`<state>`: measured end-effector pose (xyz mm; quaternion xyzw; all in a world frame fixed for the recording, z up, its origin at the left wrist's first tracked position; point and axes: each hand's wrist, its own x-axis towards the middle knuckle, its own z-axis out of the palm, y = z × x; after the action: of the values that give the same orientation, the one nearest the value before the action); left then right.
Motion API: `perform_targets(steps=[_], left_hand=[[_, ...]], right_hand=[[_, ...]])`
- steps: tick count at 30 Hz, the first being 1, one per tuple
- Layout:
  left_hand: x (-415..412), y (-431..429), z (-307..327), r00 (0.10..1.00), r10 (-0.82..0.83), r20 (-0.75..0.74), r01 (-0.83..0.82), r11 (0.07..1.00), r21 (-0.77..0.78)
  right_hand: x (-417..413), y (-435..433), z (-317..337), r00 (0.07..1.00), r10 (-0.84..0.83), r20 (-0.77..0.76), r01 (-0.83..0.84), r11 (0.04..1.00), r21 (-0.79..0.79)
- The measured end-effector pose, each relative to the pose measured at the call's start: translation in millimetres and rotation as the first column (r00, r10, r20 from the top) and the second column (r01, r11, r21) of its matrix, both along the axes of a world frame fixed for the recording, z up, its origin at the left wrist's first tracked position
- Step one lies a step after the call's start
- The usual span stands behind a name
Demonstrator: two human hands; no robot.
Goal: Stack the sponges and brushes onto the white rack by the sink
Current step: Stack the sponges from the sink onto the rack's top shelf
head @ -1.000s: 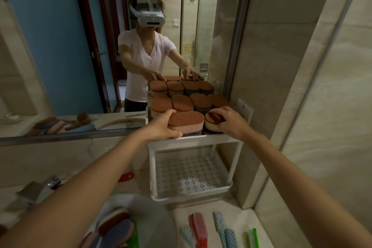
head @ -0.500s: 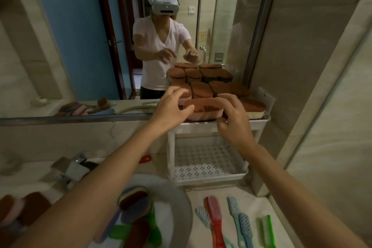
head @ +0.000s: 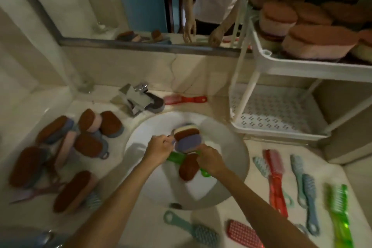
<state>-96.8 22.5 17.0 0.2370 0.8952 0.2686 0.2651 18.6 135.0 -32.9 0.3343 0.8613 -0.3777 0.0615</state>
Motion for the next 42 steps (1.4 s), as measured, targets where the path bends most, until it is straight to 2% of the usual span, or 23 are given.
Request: perform_targets(steps=[2, 4, 7, 12, 14, 17, 21, 28, 31, 34, 38, 42], left_hand=[[-6, -8, -23, 0.991, -0.133, -0.027, 0.128, 0.984, -0.126], [-15, -12, -44, 0.987, -0.158, -0.028, 0.15, 0.971, -0.185], [-35, -12, -74, 0.996, -0.088, 0.005, 0.088, 0.981, -0.172], [-66, 5, -115, 0.996, -0.079, 0.049, 0.088, 0.969, -0.23], [-73, 11, -130, 0.99, -0.134, 0.038, 0.14, 0.959, -0.246], [-78, 16, -149, 0.983, -0.181, 0.0, 0.174, 0.945, -0.278], [-81, 14, -158, 0.997, -0.048, -0.056, 0.029, 0.953, -0.302], [-73, 3, -135, 0.993, 0.064, -0.103, -0.077, 0.989, -0.125], [-65, -5, -123, 0.986, 0.116, -0.116, -0.118, 0.993, -0.007], [-59, -11, -110, 0.982, 0.176, -0.072, -0.167, 0.98, 0.108], [-54, -14, -96, 0.97, 0.238, 0.057, -0.244, 0.953, 0.179], [-40, -13, -71, 0.947, 0.241, 0.212, -0.283, 0.94, 0.192]], right_hand=[[-2, -5, -24, 0.977, -0.109, 0.183, 0.134, 0.982, -0.134], [-6, -9, -41, 0.928, -0.231, 0.291, 0.292, 0.938, -0.187], [-16, -15, -62, 0.854, -0.391, 0.343, 0.483, 0.841, -0.245], [-38, -23, -92, 0.748, -0.568, 0.344, 0.65, 0.732, -0.206], [-49, -30, -99, 0.754, -0.564, 0.337, 0.622, 0.779, -0.087], [-63, -40, -107, 0.794, -0.473, 0.383, 0.47, 0.876, 0.107], [-63, -39, -120, 0.788, -0.429, 0.443, 0.444, 0.893, 0.075], [-54, -41, -113, 0.796, -0.458, 0.395, 0.457, 0.883, 0.103], [-60, -45, -118, 0.805, -0.413, 0.426, 0.412, 0.906, 0.102], [-59, -45, -119, 0.806, -0.386, 0.448, 0.379, 0.919, 0.11], [-51, -39, -104, 0.831, -0.429, 0.353, 0.406, 0.903, 0.143], [-39, -33, -59, 0.878, -0.418, 0.233, 0.373, 0.903, 0.215]])
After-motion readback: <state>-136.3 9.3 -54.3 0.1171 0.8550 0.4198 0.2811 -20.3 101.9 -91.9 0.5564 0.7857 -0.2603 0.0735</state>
